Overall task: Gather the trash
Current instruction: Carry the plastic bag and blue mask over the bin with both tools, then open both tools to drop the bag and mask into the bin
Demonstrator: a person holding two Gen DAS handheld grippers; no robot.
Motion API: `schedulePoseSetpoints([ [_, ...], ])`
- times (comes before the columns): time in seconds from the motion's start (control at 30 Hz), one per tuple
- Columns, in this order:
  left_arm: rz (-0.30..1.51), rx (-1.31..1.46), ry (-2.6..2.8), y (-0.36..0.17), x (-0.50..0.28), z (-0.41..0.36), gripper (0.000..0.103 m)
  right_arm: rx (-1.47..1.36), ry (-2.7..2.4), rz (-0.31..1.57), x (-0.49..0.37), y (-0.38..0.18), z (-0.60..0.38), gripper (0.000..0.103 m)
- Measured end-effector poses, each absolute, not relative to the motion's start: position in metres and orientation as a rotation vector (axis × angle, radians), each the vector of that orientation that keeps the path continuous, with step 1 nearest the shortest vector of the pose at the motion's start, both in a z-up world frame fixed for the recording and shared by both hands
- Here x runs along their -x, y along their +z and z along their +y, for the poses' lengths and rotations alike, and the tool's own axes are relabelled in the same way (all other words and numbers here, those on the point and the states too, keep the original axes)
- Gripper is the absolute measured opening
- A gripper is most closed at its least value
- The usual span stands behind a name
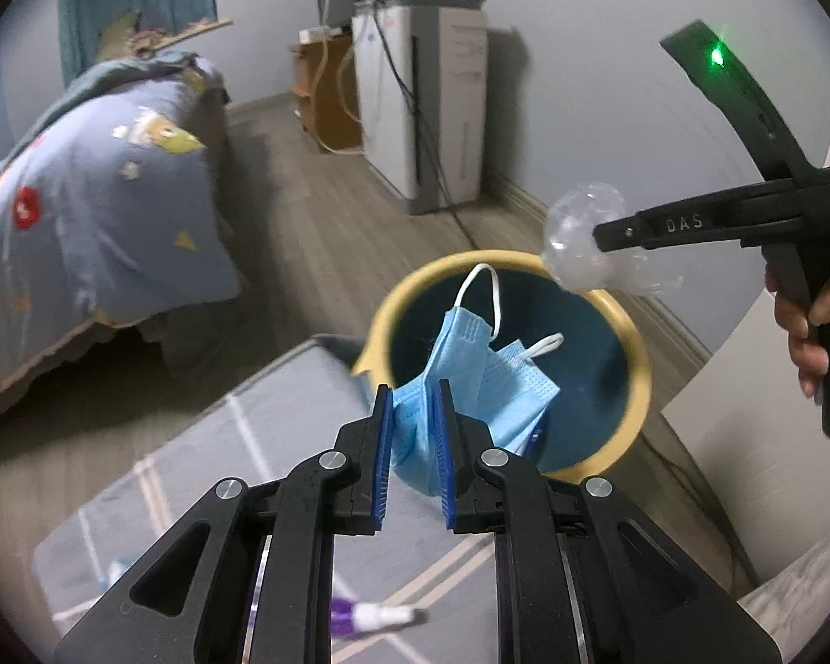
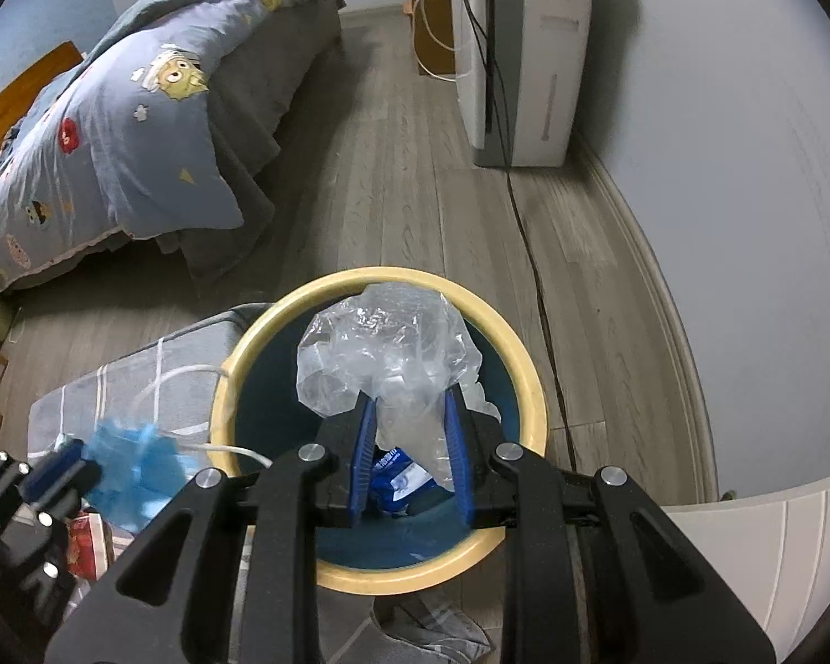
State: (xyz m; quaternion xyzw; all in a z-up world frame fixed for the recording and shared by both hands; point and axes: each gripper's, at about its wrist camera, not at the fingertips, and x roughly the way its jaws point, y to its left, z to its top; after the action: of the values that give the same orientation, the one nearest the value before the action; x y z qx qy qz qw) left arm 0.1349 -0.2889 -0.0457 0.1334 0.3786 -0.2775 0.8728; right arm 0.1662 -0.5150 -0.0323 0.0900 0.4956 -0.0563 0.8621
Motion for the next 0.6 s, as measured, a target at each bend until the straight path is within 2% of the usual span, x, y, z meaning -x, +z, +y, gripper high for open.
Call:
schedulePoseSetpoints([
  [0.4, 0.849, -0.315, -0.596, -0.082, -0.165, -0.333, 0.017, -0.164, -0.155, 1.065, -0.178, -0.047, -0.515, 0.023],
  [0.5, 0.834, -0.303, -0.604, -0.084, -0.169, -0.335, 0.026, -0.174, -0.154, 1.054, -0.179, -0.047, -0.514, 0.025],
  [0.57, 0.821, -0.300, -0.600, -0.083, -0.171, -0.336, 0.038, -0.169, -0.151, 1.048, -0.179, -0.047, -0.512, 0.025],
  [0.6, 0.820, -0.293, -0.604, -0.083, -0.171, -0.335, 0.040, -0.165, -0.151, 1.046, -0.178, -0.047, -0.512, 0.025],
])
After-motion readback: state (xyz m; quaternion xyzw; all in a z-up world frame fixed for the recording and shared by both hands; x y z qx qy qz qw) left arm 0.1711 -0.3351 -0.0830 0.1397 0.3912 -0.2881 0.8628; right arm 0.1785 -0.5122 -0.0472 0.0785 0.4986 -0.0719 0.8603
